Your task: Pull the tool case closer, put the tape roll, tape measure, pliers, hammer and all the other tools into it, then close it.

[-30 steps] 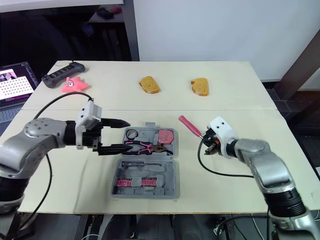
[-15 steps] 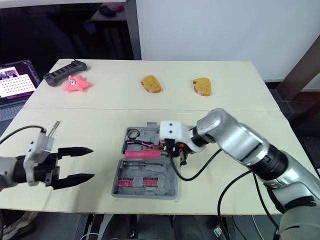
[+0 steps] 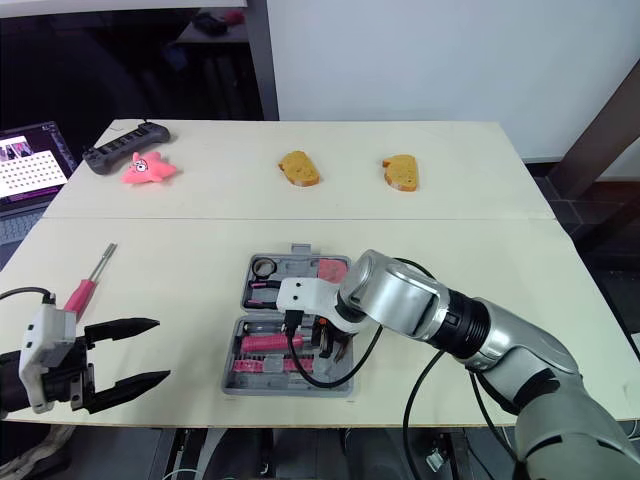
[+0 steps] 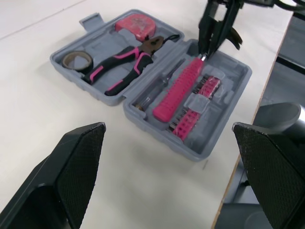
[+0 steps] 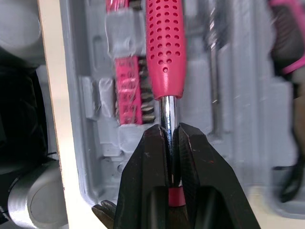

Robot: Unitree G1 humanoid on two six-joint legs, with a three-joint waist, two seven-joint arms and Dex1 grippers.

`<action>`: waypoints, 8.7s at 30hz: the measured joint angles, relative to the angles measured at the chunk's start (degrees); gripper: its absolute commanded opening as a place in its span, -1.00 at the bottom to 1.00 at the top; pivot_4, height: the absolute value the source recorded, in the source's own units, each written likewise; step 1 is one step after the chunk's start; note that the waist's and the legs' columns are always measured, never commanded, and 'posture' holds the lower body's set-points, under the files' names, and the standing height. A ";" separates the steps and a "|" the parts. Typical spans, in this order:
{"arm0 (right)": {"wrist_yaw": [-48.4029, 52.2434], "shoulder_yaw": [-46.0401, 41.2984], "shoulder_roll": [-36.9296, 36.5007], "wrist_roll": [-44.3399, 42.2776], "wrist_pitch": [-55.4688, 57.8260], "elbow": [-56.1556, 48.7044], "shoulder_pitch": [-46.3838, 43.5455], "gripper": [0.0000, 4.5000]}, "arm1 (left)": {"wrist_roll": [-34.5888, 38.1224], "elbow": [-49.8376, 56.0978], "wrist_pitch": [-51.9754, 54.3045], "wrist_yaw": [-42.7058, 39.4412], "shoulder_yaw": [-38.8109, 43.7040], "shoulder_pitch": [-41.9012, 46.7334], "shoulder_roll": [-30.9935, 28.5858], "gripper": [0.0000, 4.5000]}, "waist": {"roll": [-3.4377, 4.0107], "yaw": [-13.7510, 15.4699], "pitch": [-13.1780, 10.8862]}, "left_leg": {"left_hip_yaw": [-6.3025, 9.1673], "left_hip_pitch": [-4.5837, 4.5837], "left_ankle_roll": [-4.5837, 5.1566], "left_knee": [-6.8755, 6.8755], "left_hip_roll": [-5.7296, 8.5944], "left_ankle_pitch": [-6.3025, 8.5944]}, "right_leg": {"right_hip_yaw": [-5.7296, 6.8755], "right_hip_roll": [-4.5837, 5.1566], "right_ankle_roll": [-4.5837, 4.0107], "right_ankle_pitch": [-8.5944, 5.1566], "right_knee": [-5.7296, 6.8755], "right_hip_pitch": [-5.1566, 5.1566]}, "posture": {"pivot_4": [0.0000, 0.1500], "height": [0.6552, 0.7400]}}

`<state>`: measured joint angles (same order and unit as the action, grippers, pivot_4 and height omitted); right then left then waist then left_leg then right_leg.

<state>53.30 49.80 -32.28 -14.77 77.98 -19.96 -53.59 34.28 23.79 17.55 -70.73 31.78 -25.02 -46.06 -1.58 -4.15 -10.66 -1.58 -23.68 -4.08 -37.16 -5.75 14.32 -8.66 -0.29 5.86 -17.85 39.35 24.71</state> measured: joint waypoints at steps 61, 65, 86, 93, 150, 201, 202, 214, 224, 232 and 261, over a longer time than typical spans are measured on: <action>-2.48 -14.31 3.69 0.62 -36.35 5.43 20.11 -0.99 | 2.51 -0.62 5.77 -3.12 -8.23 10.10 -6.41 1.00 | -0.08 -1.43 0.04 | 0.07 -0.15 0.00 0.02 0.00 0.00 | 0.02 -0.04 0.06 0.02 -0.02 0.05 | 1.00 0.41; -2.15 -13.09 4.98 2.72 -38.06 8.64 21.39 -0.99 | 2.50 -0.66 5.76 -3.28 -8.20 9.86 -6.47 1.00 | -0.08 -1.32 0.04 | 0.07 -0.15 -0.01 0.02 0.00 0.00 | 0.03 -0.04 0.05 0.02 -0.02 0.04 | 1.00 0.41; 1.72 -9.64 8.72 8.83 -35.52 15.74 20.46 -0.99 | 1.20 -0.59 5.38 -3.28 -8.09 8.81 -6.58 1.00 | -0.32 -1.37 0.79 | 0.07 0.31 0.00 0.08 0.00 0.00 | 0.04 -0.05 0.04 0.00 -0.03 -0.38 | 1.00 0.41; 2.61 -9.66 9.59 9.01 -35.54 17.97 20.32 -0.99 | 1.08 -0.37 5.34 -3.23 -8.01 7.83 -6.89 1.00 | -0.29 -1.32 1.69 | 0.07 0.59 0.06 0.13 0.00 0.06 | 0.05 -0.04 -0.13 -0.15 -0.15 -0.51 | 1.00 0.41; 11.40 -43.49 -6.07 -16.47 -39.37 9.51 17.90 0.99 | 2.66 -13.83 -12.85 30.14 16.77 -8.51 26.26 1.00 | -0.39 -1.32 1.00 | -0.01 0.30 0.54 0.05 0.04 0.35 | -0.16 -0.05 -0.19 -0.14 -0.21 -0.33 | 1.00 0.41; 1.19 -43.39 -7.44 -17.89 -28.23 -2.57 13.94 1.00 | -25.57 -93.19 -2.82 37.15 -17.62 63.02 -2.78 -0.79 | -0.57 0.13 0.75 | 0.27 0.13 0.04 0.11 0.04 0.06 | 0.21 -0.13 0.01 0.05 0.21 -0.10 | 1.00 0.41; 1.13 -43.39 -7.50 -18.00 -28.22 -2.58 13.94 1.00 | -25.63 -93.21 -2.63 37.06 -17.59 63.07 -2.95 -0.81 | -0.57 0.14 0.75 | 0.26 0.13 0.04 0.11 0.04 0.06 | 0.21 -0.13 0.01 0.05 0.21 -0.10 | 1.00 0.41; 0.49 -43.26 -7.61 -18.33 -27.01 -2.63 13.71 1.00 | -23.60 -64.24 12.50 22.03 -22.16 57.07 -3.03 -0.81 | -0.61 0.42 0.73 | 0.30 0.03 0.02 0.11 0.04 0.04 | 0.23 -0.10 0.02 0.04 0.20 -0.10 | 1.00 0.41; -0.82 -43.26 -7.61 -19.16 -25.70 -3.66 14.40 1.00 | -20.44 -35.84 28.40 21.59 -26.86 50.26 0.15 -0.81 | -0.60 0.21 0.72 | 0.35 0.05 0.03 0.05 0.04 0.04 | 0.23 -0.12 0.03 0.04 0.21 -0.13 | 1.00 0.41; -5.11 -43.34 -6.58 -19.15 -25.62 -5.20 17.05 1.00 | -17.27 -25.15 44.61 26.49 -30.30 45.38 3.83 -0.81 | -0.61 0.10 0.71 | 0.43 0.07 0.04 0.07 0.05 0.04 | 0.23 -0.14 0.04 0.04 0.22 -0.14 | 1.00 0.41; -6.28 -41.64 -4.33 -16.84 -29.67 -3.33 17.31 1.00 | -14.63 -18.40 48.43 33.22 -30.09 41.66 2.05 -0.80 | -0.62 0.20 0.71 | 0.44 0.09 0.04 0.06 0.06 0.04 | 0.23 -0.14 0.03 0.04 0.19 -0.18 | 1.00 0.41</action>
<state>47.03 8.17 -36.61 -31.61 48.31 -23.30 -36.28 19.65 5.39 65.98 -37.51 1.69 16.64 -44.01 -2.19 -3.95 -9.95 -1.14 -23.59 -4.04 -37.10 -5.70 14.36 -8.42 -0.43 5.89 -17.81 39.55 24.53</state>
